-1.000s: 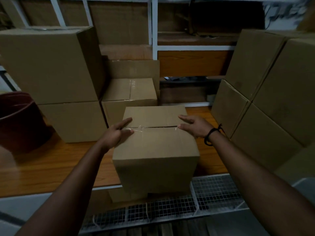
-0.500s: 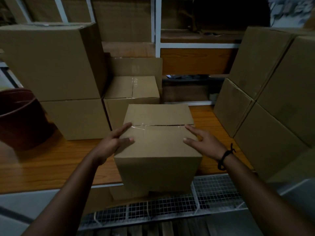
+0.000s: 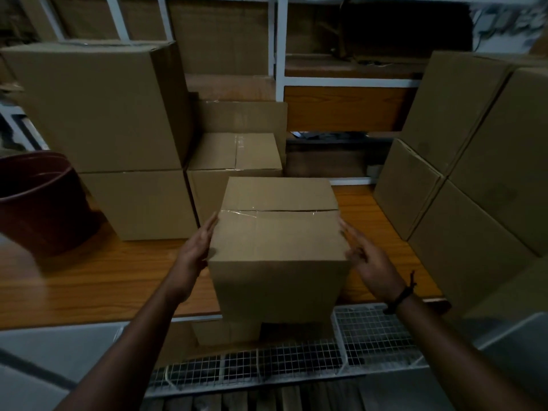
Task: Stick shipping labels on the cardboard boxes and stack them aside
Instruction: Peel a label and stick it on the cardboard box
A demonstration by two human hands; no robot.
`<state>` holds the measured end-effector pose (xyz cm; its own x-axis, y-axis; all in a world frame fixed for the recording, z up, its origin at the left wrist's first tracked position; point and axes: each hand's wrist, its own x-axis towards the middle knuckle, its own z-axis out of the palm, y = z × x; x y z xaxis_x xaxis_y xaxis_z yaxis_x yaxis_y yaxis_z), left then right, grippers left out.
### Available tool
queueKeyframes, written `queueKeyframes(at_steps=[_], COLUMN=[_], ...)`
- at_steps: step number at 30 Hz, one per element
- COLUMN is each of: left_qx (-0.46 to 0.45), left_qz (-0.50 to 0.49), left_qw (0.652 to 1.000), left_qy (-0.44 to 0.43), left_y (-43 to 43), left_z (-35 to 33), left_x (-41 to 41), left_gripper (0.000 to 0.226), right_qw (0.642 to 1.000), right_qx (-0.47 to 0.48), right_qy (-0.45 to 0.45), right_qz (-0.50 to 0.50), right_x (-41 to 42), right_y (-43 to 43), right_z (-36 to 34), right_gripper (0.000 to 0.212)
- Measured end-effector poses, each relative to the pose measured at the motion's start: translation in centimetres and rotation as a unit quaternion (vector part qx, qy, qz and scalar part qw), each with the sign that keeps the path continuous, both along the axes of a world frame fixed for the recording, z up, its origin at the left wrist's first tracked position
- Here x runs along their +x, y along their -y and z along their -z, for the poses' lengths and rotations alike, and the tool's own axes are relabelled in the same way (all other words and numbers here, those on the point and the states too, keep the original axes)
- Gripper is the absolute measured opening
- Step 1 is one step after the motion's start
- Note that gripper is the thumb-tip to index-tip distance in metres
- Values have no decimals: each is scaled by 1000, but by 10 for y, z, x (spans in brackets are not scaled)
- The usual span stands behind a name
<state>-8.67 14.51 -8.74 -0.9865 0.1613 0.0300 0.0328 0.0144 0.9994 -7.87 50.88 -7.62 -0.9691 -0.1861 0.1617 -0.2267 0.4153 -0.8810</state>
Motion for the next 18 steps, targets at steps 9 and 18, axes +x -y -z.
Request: queueKeyframes(at_steps=[9,18], left_qx=[-73,-122], left_qz=[-53,-58], left_qw=[994,982], left_qy=[-59,-131], left_y=[-26,-17], left_z=[8,-33], left_x=[17,3], left_gripper=[104,108], right_qw=[992,995], right_qx=[83,-7], right_qy=[-92,-74], right_qz=[33,68], right_x=[4,-17], right_y=[7,0], right_z=[21,-44], right_gripper=[62,58])
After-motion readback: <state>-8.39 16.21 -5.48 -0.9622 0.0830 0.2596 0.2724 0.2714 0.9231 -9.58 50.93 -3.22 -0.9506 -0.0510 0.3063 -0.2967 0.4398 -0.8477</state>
